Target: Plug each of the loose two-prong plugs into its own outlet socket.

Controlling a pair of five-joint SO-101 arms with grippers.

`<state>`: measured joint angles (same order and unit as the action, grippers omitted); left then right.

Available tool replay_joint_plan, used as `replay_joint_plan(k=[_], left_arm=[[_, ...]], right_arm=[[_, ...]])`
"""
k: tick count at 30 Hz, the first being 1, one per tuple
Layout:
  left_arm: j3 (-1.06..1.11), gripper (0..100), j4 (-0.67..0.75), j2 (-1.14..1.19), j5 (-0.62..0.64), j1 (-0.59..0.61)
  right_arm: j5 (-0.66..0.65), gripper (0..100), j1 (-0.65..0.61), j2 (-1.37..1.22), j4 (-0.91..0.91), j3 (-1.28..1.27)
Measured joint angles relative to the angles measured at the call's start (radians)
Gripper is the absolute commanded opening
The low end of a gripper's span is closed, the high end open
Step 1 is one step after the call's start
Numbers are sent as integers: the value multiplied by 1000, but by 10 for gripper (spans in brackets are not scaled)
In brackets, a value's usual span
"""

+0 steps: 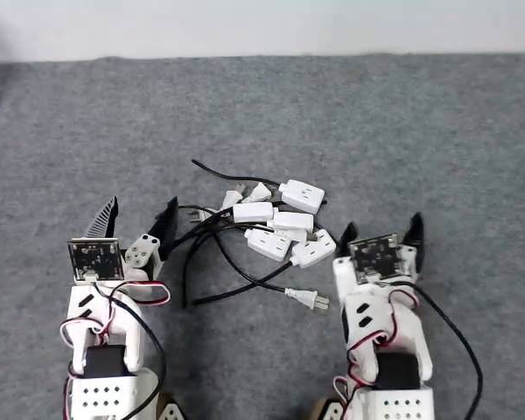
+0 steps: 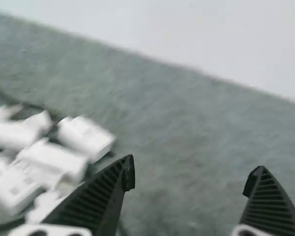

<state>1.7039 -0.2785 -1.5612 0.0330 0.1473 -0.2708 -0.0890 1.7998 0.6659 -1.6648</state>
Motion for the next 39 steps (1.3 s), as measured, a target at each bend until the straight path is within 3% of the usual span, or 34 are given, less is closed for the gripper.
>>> replay_joint_plan(k=[6,18,20,23,28,32,34,38,39], left_arm=[[0,317,0,0,0,0],[0,317,0,0,0,0],[0,317,-3,0,0,0],[0,318,-41,0,0,-14],[0,317,-176,0,-12,-132],[0,317,-193,0,-150,-153],[0,317,-216,0,-215,-167],[-31,317,-348,0,-269,-163],[-32,317,-370,0,-270,-163]], right_arm=[[-135,0,-80,0,129,0],[-172,340,-80,0,118,0],[-175,262,-80,0,118,0],[-176,0,-78,0,132,0],[-176,231,-80,0,137,0],[-178,316,-80,0,137,0],[-178,260,-80,0,137,0],[-178,1,-80,0,137,0],[-178,10,-78,0,135,0]])
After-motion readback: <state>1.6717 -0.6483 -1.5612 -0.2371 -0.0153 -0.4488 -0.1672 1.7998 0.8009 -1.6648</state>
